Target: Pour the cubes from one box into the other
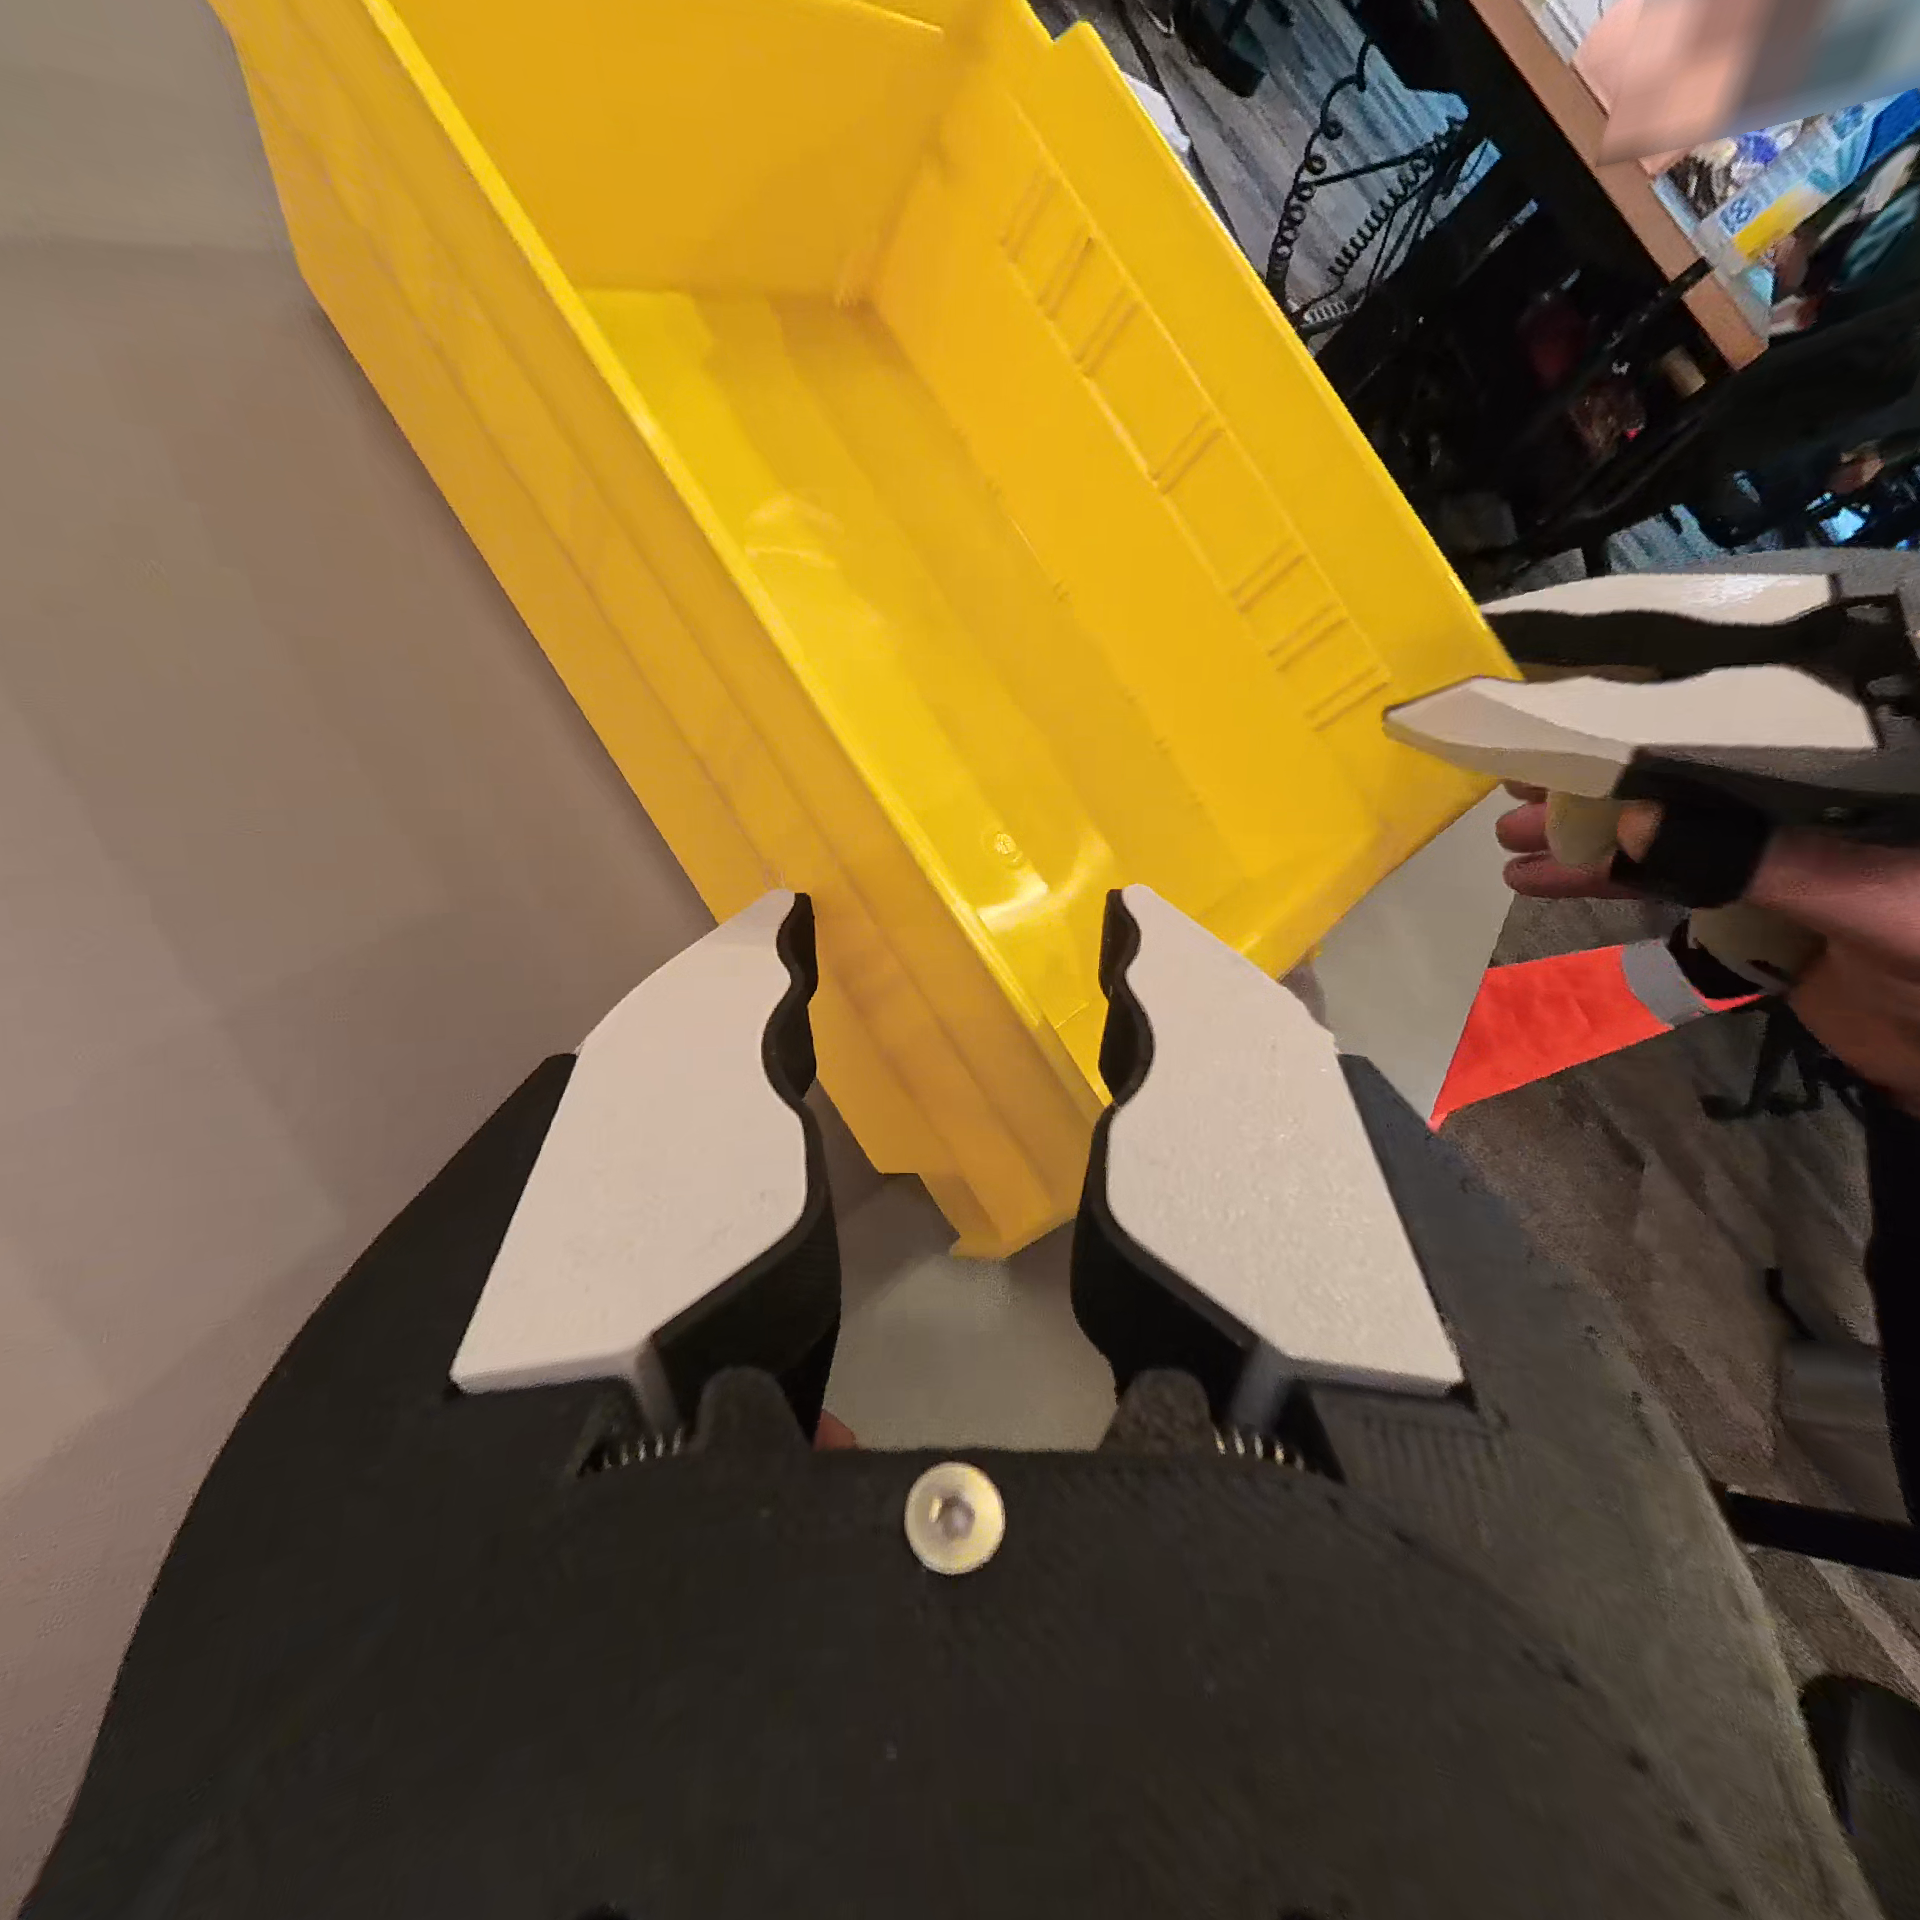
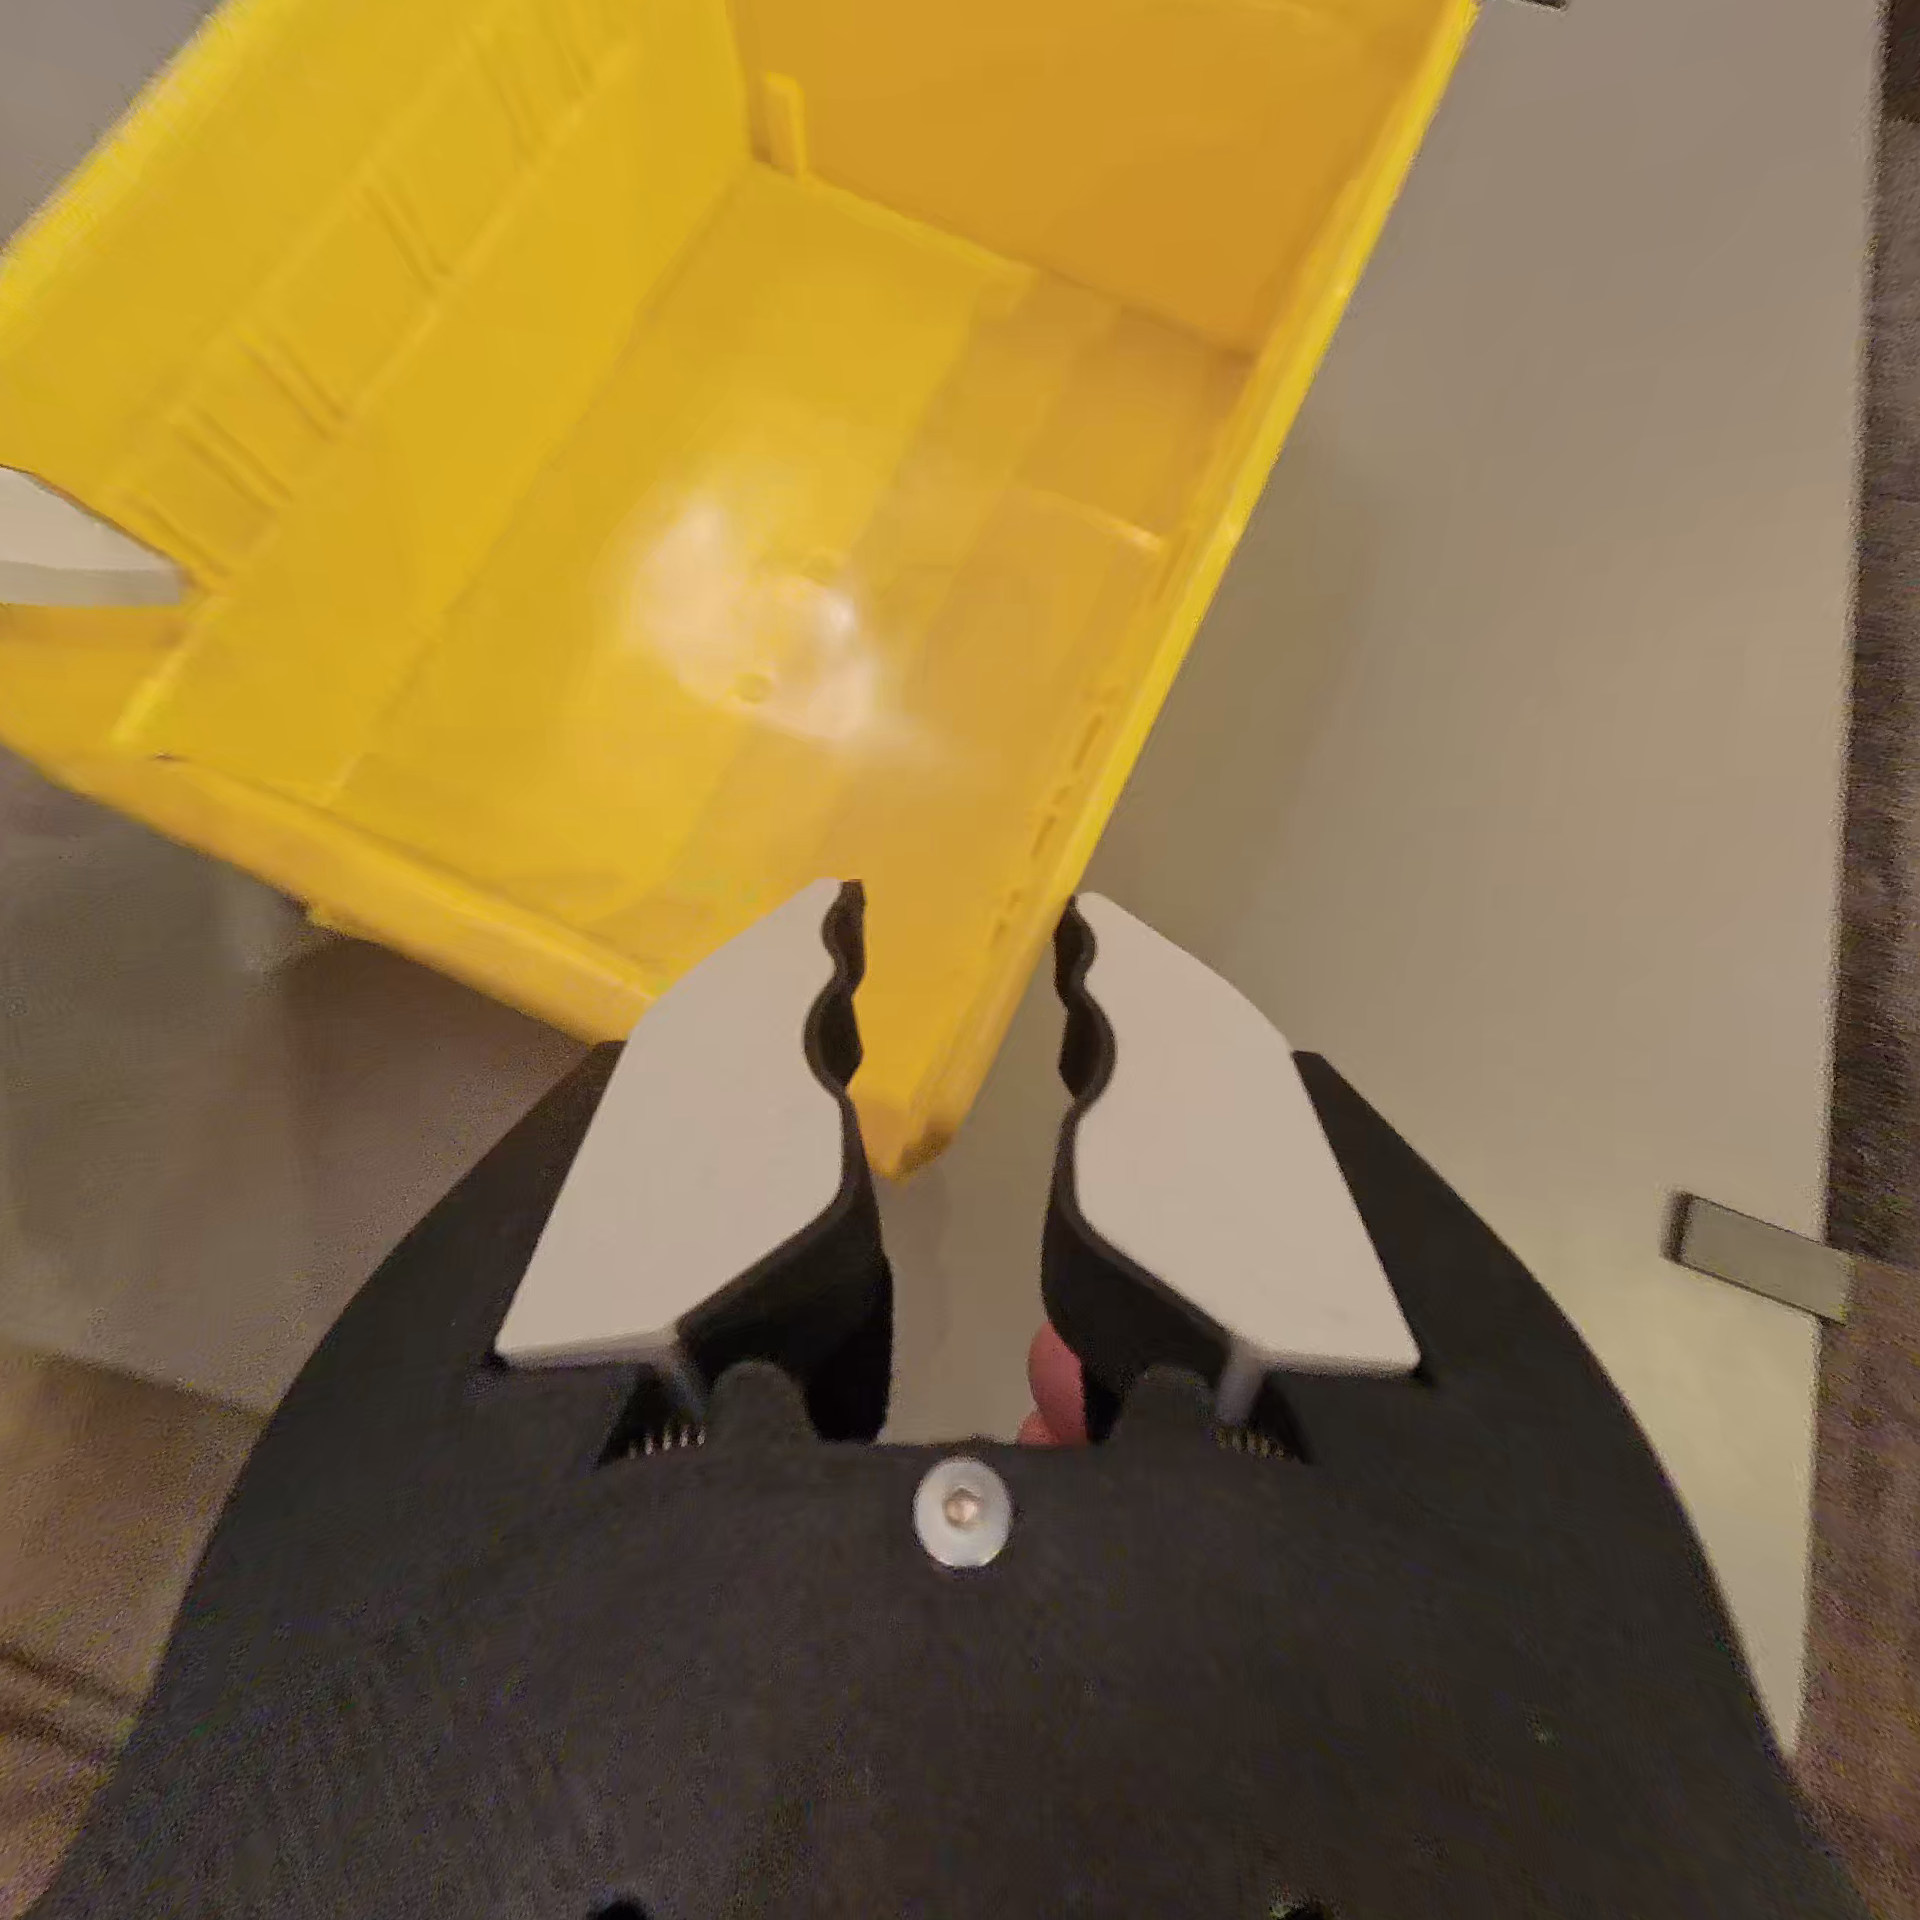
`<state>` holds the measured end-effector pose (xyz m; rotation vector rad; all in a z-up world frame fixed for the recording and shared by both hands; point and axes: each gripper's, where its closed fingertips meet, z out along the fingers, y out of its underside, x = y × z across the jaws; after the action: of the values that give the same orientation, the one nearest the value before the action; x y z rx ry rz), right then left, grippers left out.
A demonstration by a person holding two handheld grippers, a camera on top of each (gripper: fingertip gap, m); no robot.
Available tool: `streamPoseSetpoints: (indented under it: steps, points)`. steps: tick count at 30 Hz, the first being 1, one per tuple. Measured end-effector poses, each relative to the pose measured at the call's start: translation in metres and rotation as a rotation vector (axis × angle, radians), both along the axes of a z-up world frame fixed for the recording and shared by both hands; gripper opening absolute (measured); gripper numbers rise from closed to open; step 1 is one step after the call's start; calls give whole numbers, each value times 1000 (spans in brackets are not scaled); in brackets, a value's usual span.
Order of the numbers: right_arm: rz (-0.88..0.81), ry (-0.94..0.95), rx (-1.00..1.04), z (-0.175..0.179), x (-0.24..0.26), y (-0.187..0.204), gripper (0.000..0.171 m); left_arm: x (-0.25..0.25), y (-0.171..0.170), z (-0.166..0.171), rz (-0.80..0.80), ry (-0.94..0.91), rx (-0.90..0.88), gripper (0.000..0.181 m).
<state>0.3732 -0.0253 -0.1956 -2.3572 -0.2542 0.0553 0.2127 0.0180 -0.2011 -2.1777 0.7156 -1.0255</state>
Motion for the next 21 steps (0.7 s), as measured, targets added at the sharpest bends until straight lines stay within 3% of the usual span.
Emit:
streamPoseSetpoints:
  steps: [5,7,9,12,17,21]
  points:
    - [-49,-58,-11,-14,23,11,10,13,-3,-1,1,6,7,54]
    - [-56,-48,-4,-15,27,15,7,17,-2,-1,-7,-27,-12,54]
    - [-43,-51,-10,-16,28,17,8,18,-3,1,-23,-41,-41,55]
    - [-25,-39,3,-14,25,19,32,16,-13,6,-84,-65,-90,66]
    - [-52,-222,164,33,37,18,32,-12,-30,36,-134,-95,-38,69]
    - [26,-259,276,75,4,21,32,-63,-36,76,-113,-100,95,65]
